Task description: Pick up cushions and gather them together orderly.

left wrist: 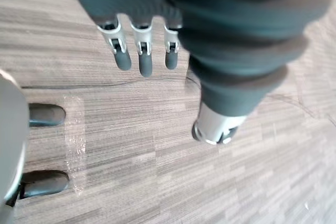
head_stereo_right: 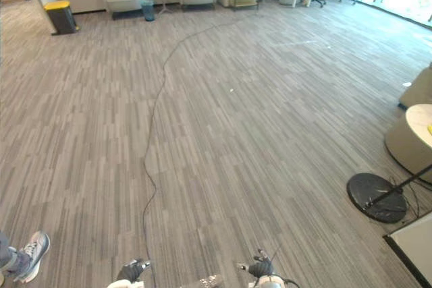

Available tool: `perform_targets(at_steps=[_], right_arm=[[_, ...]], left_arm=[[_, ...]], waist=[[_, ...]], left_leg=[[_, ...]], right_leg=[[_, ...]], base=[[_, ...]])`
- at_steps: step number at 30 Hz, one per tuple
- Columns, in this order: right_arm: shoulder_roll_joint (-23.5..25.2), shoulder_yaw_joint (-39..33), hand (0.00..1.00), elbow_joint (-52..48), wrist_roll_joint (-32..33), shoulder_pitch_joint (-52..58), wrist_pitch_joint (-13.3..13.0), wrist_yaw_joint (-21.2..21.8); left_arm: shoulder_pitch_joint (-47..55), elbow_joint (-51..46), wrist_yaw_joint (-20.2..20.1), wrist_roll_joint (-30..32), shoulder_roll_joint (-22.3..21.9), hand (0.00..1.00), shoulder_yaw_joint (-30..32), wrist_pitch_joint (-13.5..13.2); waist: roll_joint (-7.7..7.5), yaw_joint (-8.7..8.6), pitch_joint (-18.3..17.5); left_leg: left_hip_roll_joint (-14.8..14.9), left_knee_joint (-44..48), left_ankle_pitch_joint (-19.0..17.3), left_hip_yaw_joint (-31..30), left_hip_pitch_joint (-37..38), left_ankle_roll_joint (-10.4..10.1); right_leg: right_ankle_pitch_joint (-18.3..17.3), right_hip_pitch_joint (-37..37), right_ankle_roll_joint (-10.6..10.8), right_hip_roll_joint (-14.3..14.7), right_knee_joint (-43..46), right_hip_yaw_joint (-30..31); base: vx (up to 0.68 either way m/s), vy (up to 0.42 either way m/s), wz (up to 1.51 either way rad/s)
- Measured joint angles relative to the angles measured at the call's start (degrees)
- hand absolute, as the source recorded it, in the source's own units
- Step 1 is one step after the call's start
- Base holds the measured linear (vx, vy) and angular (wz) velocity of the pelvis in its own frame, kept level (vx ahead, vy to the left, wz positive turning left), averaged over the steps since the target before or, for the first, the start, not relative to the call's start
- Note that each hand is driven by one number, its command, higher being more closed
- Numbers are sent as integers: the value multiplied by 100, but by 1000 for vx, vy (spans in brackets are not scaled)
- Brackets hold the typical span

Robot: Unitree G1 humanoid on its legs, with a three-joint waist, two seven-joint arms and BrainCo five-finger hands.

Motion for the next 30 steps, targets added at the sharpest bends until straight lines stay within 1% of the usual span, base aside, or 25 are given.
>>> perform_targets(at_steps=[1,3,7,11,12,15,23,25,30], right_arm=[[19,-87,0,71,14,-30,17,-11],[30,-273,0,124,21,-36,52,-26],[62,-487,0,288,231,-105,89,-34],[109,-669,0,316,242,-121,97,-52],[130,-725,0,344,249,-132,95,-53],[157,-768,0,404,429,-157,85,-55],[186,-967,0,520,475,-221,83,-54],[184,-973,0,523,477,-228,83,-54],[182,-975,0,524,480,-238,82,-54]], left_arm=[[0,36,-1,0,5,0,61,18],[32,50,0,-9,1,0,117,25],[29,56,-4,-8,8,0,119,24],[9,59,-20,-8,19,0,117,21],[1,63,-33,-7,34,0,117,22],[-38,109,-77,-7,85,0,113,24],[-71,167,-124,7,105,0,56,36],[-87,175,-145,120,142,0,-96,63],[-123,177,-156,191,160,0,-192,113]], waist=[[-43,-2,26],[-51,30,28],[-54,34,32],[-55,32,37],[-73,39,47],[-120,35,81],[-95,28,99],[-86,26,106],[-76,25,127]], left_leg=[[-17,-18,7,-67,-1,10],[-47,-50,15,-167,-3,23],[-96,-92,17,-223,0,30],[-145,-143,33,-380,5,56],[-152,-143,32,-434,9,58],[-184,-142,32,-498,6,59],[-240,-138,23,-503,13,72],[-248,-138,18,-501,20,81],[-251,-138,13,-492,13,91]], right_leg=[[-33,30,-9,-20,0,-73],[-89,60,0,-53,0,-170],[-145,81,13,-107,1,-264],[-226,105,94,-156,46,-421],[-267,100,127,-169,109,-478],[-330,99,113,-211,162,-584],[-408,95,111,-276,239,-638],[-430,84,119,-285,278,-646],[-430,69,119,-287,277,-637]], base=[[2,18,22],[22,35,31],[34,39,14],[29,28,22],[23,23,16],[11,21,16],[-4,10,4],[0,0,0],[0,0,0]])
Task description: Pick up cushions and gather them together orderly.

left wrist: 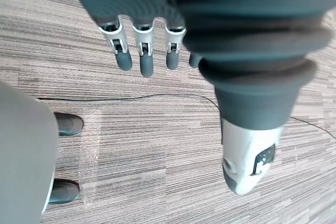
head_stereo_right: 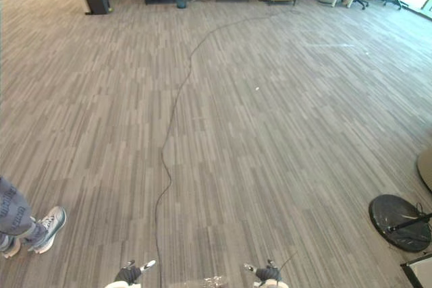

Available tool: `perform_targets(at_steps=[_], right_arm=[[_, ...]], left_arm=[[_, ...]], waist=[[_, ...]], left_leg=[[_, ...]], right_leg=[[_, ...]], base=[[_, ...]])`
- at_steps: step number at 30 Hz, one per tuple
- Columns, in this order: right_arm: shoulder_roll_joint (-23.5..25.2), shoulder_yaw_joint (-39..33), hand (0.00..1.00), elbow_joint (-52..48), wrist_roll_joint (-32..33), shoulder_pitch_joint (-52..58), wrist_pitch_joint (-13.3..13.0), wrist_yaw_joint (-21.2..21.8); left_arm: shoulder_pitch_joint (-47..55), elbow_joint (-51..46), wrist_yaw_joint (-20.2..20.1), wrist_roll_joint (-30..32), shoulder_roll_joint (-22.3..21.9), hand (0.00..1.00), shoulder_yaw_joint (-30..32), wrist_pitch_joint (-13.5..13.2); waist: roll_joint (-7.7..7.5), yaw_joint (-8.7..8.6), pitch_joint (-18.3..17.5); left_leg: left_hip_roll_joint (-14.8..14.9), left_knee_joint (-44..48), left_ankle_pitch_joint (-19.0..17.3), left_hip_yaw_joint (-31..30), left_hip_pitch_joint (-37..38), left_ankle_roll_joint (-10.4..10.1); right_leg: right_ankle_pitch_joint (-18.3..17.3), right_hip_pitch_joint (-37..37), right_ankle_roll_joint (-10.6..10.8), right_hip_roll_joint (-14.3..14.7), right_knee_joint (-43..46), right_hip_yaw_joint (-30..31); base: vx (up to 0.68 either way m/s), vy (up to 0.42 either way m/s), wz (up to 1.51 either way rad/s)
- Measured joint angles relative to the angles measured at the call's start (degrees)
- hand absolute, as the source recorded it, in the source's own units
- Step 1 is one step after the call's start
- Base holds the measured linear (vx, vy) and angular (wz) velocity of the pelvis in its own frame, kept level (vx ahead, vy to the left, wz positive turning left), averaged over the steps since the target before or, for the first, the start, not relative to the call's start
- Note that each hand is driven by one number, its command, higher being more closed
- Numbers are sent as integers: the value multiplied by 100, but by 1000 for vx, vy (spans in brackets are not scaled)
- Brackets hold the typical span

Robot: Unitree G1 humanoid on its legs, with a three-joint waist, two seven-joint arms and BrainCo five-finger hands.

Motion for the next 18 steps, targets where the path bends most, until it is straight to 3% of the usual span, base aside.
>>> perform_targets(at_steps=[18], right_arm=[[3,-179,0,8,157,-11,-41,3]], left_arm=[[-122,94,-1,144,44,0,-157,24]], waist=[[90,-3,93]], left_leg=[[44,113,-123,180,-9,26]], right_leg=[[-32,-19,-52,52,19,168]], base=[[0,-2,-4]])
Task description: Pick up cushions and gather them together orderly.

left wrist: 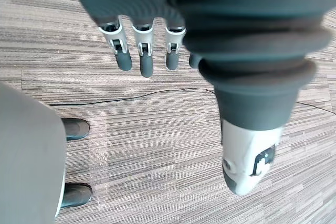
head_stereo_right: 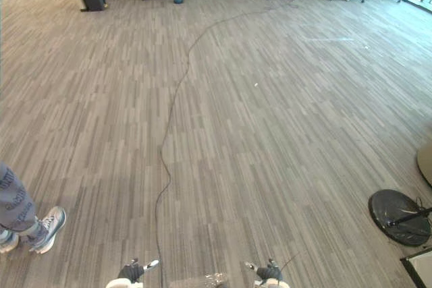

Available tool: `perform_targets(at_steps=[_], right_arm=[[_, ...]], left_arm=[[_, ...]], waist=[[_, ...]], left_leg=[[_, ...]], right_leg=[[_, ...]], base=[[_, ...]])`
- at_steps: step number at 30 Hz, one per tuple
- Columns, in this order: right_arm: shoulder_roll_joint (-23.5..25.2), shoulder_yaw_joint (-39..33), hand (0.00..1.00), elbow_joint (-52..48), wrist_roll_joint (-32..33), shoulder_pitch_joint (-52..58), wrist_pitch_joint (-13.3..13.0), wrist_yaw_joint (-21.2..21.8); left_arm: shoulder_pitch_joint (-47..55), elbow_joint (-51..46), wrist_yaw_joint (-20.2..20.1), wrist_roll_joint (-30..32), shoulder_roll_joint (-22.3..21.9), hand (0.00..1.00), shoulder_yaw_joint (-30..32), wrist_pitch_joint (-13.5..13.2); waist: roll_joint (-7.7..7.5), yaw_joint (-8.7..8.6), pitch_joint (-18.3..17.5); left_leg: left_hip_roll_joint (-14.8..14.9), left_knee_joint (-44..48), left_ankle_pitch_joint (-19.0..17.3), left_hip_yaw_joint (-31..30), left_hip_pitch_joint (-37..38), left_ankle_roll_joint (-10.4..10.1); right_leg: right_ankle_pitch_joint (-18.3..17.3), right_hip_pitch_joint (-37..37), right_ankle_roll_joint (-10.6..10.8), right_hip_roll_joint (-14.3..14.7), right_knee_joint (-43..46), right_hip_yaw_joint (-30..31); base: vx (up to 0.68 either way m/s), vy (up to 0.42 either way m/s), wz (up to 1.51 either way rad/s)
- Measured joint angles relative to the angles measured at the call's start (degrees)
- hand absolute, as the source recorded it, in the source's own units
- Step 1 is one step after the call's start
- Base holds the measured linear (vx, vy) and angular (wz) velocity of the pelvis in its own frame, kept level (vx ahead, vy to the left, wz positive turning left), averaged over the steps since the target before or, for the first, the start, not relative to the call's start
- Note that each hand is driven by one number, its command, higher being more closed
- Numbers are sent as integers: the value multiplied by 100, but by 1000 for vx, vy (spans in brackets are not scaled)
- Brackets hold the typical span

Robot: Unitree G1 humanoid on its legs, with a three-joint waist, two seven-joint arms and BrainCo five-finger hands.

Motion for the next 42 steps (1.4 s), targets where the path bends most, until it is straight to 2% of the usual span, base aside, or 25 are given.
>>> perform_targets(at_steps=[4,8,10,11,12,16,18,19,21,22,23,24,25,26,28,29,31,33,34,35,36,37,38,39,42], right_arm=[[-11,-43,0,-13,8,-32,-45,1],[29,-39,0,-71,51,-71,-83,-7],[18,25,0,-297,55,15,-65,-6],[-32,115,0,-418,55,49,-49,-34],[-61,217,0,-455,53,64,-33,-60],[-33,240,0,-452,52,42,29,-92],[-37,234,0,-413,52,8,47,-97],[-16,242,0,-254,46,-11,50,-99],[78,236,0,-243,31,41,68,-90],[89,232,0,-239,15,76,69,-85],[77,197,0,-236,-14,81,68,-75],[57,183,0,-250,-19,51,45,-54],[55,185,0,-252,-17,40,36,-44],[25,239,0,-285,-17,-3,-10,-20],[-4,347,0,-468,-20,-34,-43,25],[5,416,0,-537,-23,-41,-73,28],[1,407,0,-667,-20,-148,-96,56],[3,406,0,-626,-24,-228,-96,75],[-23,377,0,-614,-21,-255,-93,86],[-112,359,0,-606,-49,-365,-77,88],[-119,347,0,-611,-69,-385,-66,85],[-117,322,0,-687,-57,-380,-69,84],[-160,316,0,-807,-21,-303,-70,73],[-224,479,0,-777,-12,-285,-17,67],[-208,637,0,-716,-5,-210,42,36]], left_arm=[[-67,-9,-4,-4,2,0,48,6],[-59,-262,-49,-10,2,0,326,13],[-33,-494,-61,-10,-163,0,724,14],[11,-669,-53,-14,-235,0,814,11],[41,-737,-53,-17,-245,0,783,9],[43,-806,-62,-126,-243,0,736,-17],[13,-782,-42,-183,-243,0,730,-50],[-6,-760,-3,-251,-254,0,729,-79],[-39,-725,11,-232,-169,0,745,-97],[-43,-678,15,-229,-137,0,745,-101],[-72,-567,23,-227,-82,0,712,-98],[-110,-462,19,-223,0,0,578,-59],[-129,-409,22,-222,27,0,530,-36],[-155,-302,26,-222,40,0,453,9],[-181,-276,27,-232,-18,0,373,9],[-217,-277,25,-233,-34,0,362,7],[-332,-268,17,-237,-153,0,383,7],[-439,-175,14,-233,-193,0,392,3],[-504,-58,5,-229,-238,0,393,6],[-420,-24,-7,-208,-457,0,571,9],[-426,-77,-19,-189,-514,0,703,3],[-488,-167,-34,-114,-556,0,819,14],[-461,-371,-59,-114,-658,0,954,17],[-416,-537,-59,-117,-646,0,948,12],[-379,-801,-100,-121,-614,0,906,-3]], waist=[[-5,1,151],[-173,9,326],[-128,47,419],[-16,67,426],[0,66,434],[-38,115,427],[-33,158,421],[-32,225,418],[-218,263,319],[-276,279,260],[-338,262,235],[-368,193,247],[-374,181,253],[-346,115,288],[-220,72,362],[-216,51,365],[-181,-22,466],[-233,-72,482],[-227,-123,502],[19,-172,477],[41,-200,523],[76,-237,661],[277,-155,754],[370,23,779],[238,80,802]], left_leg=[[69,384,-263,67,-72,-74],[131,2200,-756,447,-670,-291],[417,3940,-820,729,-1462,-245],[755,4786,-933,981,-1857,-149],[925,4885,-1006,1099,-2029,-164],[895,3644,-917,1233,-2538,-179],[662,2350,-341,1198,-2706,-229],[637,1973,366,1188,-2696,-212],[442,2199,26,1422,-2613,120],[408,2338,-132,1530,-2558,255],[278,2394,-370,1573,-2353,362],[126,2221,-542,1575,-1927,432],[69,2143,-581,1568,-1761,448],[-37,1826,-645,1541,-1194,458],[-71,1262,-645,1543,-408,458],[-70,1086,-648,1544,-185,455],[36,634,-800,1550,429,290],[33,541,-1019,1513,548,112],[6,493,-1124,1369,692,36],[153,596,-1176,1189,870,43],[266,1057,-1187,1143,747,63],[493,2535,-1177,925,267,58],[1047,5205,-214,582,-863,-43],[1404,6371,-202,529,-1362,-76],[1471,6182,-544,730,-2061,-148]], right_leg=[[-349,-167,-99,37,550,31],[-1118,-529,-184,-146,1716,40],[-1357,-431,-279,-158,1911,38],[-1524,-336,-325,-144,2059,28],[-1610,-212,-307,-177,2067,26],[-1651,263,-165,-494,1558,105],[-1587,442,-50,-743,1116,262],[-1582,557,-42,-870,928,466],[-1411,440,140,-1158,1280,660],[-1321,329,230,-1217,1606,750],[-1179,36,404,-1301,2519,828],[-677,-537,697,-1374,4051,862],[-603,-751,781,-1382,4605,866],[-651,-1311,752,-1392,5960,714],[-922,-1970,482,-1336,6529,228],[-1051,-2255,453,-1293,6431,40],[-1219,-2910,288,-962,4851,-598],[-586,-3072,246,-773,2961,-778],[113,-3076,72,-712,2416,-715],[38,-3058,-196,-487,2766,-654],[-131,-3005,-227,-533,2900,-755],[-406,-2720,-268,-614,2985,-896],[-784,-2217,-403,-440,2980,-922],[-1086,-1806,-546,-269,2985,-879],[-1521,-779,-503,-277,2547,-688]], base=[[39,-41,-9],[38,-69,6],[110,-46,3],[241,25,1],[264,43,3],[374,156,-10],[509,309,-51],[564,398,-73],[577,390,-55],[595,368,-25],[708,415,-13],[609,346,-3],[559,275,6],[411,166,-1],[520,174,-6],[459,74,0],[450,-21,5],[465,-112,18],[713,-182,44],[568,-136,39],[587,-189,45],[544,-264,39],[911,-307,3],[818,-217,-27],[698,-105,-33]])
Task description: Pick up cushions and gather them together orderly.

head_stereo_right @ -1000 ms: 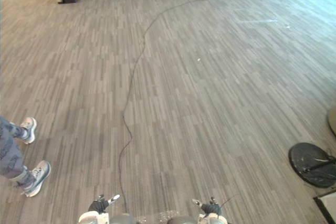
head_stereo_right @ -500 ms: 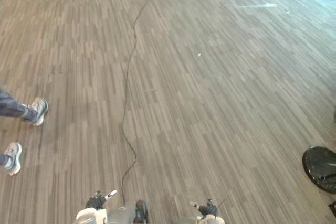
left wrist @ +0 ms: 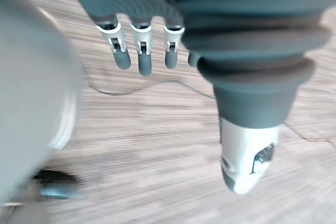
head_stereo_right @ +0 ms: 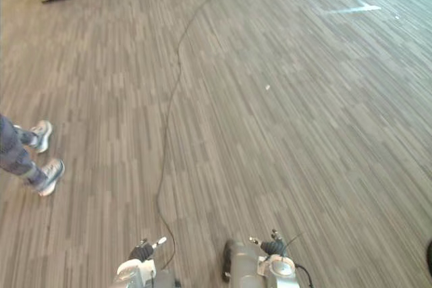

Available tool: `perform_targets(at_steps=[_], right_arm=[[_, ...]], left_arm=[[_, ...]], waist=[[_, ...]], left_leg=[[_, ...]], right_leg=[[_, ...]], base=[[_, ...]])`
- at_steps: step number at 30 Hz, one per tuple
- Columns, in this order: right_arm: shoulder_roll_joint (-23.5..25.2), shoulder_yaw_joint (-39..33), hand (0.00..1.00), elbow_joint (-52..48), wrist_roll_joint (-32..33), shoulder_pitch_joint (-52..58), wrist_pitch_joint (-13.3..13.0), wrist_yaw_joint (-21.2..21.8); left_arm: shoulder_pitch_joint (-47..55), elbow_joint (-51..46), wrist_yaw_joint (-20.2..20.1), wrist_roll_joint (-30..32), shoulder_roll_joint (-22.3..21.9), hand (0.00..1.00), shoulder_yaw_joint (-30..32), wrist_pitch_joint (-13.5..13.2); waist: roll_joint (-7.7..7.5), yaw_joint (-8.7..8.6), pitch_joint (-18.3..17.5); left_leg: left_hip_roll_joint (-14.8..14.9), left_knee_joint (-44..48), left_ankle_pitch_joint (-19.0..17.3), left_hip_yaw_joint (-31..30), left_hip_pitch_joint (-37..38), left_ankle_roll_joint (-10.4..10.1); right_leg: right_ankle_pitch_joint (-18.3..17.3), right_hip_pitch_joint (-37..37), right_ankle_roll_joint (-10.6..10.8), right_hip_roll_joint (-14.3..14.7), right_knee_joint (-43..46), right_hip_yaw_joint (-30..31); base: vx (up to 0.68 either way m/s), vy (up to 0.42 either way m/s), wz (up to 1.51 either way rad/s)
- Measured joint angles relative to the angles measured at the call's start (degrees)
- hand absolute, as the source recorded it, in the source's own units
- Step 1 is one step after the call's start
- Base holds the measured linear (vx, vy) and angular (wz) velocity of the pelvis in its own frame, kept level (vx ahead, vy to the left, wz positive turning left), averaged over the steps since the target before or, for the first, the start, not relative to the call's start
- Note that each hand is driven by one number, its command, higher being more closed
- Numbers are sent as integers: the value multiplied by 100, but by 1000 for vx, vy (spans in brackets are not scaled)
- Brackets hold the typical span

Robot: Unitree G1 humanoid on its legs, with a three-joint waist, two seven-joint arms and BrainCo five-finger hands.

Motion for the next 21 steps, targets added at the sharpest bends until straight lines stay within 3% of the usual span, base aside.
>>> perform_targets(at_steps=[2,3,4,5,6,7,8,9,10,11,12,13,14,15,16,19,20,21], right_arm=[[27,62,0,-1,4,34,26,2],[54,36,0,-2,4,33,26,6],[99,-24,0,9,3,23,23,4],[132,-74,0,51,-1,43,25,-9],[155,-49,0,56,-19,155,29,-3],[172,-45,0,55,-21,176,29,-1],[316,-47,0,33,-27,254,40,-8],[432,-76,0,30,-64,357,32,18],[525,-55,0,4,-162,417,41,55],[512,-42,0,-38,-204,433,31,63],[485,-26,0,-95,-222,434,8,75],[449,-3,0,-185,-226,446,-20,93],[445,-3,0,-208,-227,453,-31,95],[444,-1,0,-339,-229,450,-71,101],[457,-2,0,-425,-229,450,-76,104],[415,-115,0,-572,-228,338,-123,118],[353,-151,0,-450,-230,227,-126,125],[345,-153,0,-379,-230,214,-117,127]], left_arm=[[93,-168,-8,-2,-4,0,-5,-29],[135,-278,-10,-14,-18,0,-5,-53],[130,-332,-7,-22,-29,0,5,-62],[123,-342,-5,-51,-18,0,-9,-116],[116,-337,-5,-50,-22,0,-48,-131],[123,-322,-3,-50,-17,0,-54,-129],[119,-255,-4,-44,156,0,-60,-112],[100,-196,-9,-42,204,0,-59,-110],[98,-122,-1,-43,259,0,-51,-96],[100,-90,0,-43,282,0,-62,-89],[104,-32,8,-40,297,0,-91,-47],[94,92,18,-38,296,0,-155,1],[95,126,20,-38,296,0,-181,4],[41,252,27,-40,266,0,-244,9],[-4,278,25,-42,255,0,-244,13],[-91,349,27,-51,208,0,-259,24],[-150,427,29,-48,231,0,-329,19],[-136,463,29,-44,260,0,-405,13]], waist=[[-78,25,-48],[-130,82,-74],[-182,152,-73],[-232,252,-127],[-266,347,-186],[-289,353,-218],[-586,286,-433],[-729,227,-499],[-798,241,-507],[-800,237,-512],[-729,210,-470],[-679,196,-458],[-668,195,-459],[-623,178,-467],[-613,139,-462],[-489,-51,-383],[-453,-54,-361],[-487,-63,-380]], left_leg=[[-140,-1066,-112,244,-282,-89],[-378,-2298,-81,283,-434,-126],[-540,-3052,2,236,-479,-194],[-801,-4079,341,60,-578,-265],[-874,-4423,1077,16,-641,-162],[-895,-4397,1295,16,-623,-86],[-1129,-4223,1218,159,-569,297],[-1134,-3897,826,271,-428,419],[-1123,-3853,655,436,-70,467],[-1122,-3955,605,489,199,503],[-1121,-4116,529,499,577,550],[-1121,-4322,442,541,1054,545],[-1121,-4382,421,578,1183,531],[-1086,-4686,318,841,1811,597],[-1059,-4782,247,868,2022,583],[-855,-5082,-255,1150,2717,390],[-842,-5339,-358,1286,3043,276],[-901,-5390,-358,1286,3106,275]], right_leg=[[-99,448,70,-6,-382,234],[-110,709,169,-84,-611,410],[-163,837,236,-160,-710,581],[-225,1107,360,-254,-970,888],[-330,1337,560,-333,-1060,1216],[-349,1374,595,-367,-1048,1296],[-380,1345,722,-692,-868,1474],[-99,1122,986,-797,-184,1590],[488,785,1038,-776,846,1689],[966,537,1163,-765,1528,1701],[1035,227,1330,-764,2325,1643],[882,-153,1291,-773,3172,1439],[822,-256,1239,-781,3351,1365],[534,-918,1008,-788,3767,882],[411,-1219,932,-794,3722,600],[169,-2211,758,-724,2924,-399],[444,-2445,565,-558,1695,-777],[624,-2451,527,-525,1151,-895]], base=[[631,-5,-47],[557,60,-70],[866,157,-122],[899,233,-154],[756,205,-138],[626,240,-101],[651,216,-57],[1069,374,-72],[878,281,-67],[676,242,-66],[608,181,-60],[481,137,-50],[658,182,-72],[413,100,-57],[728,105,-61],[524,-13,-34],[723,-68,-48],[757,-96,-30]])
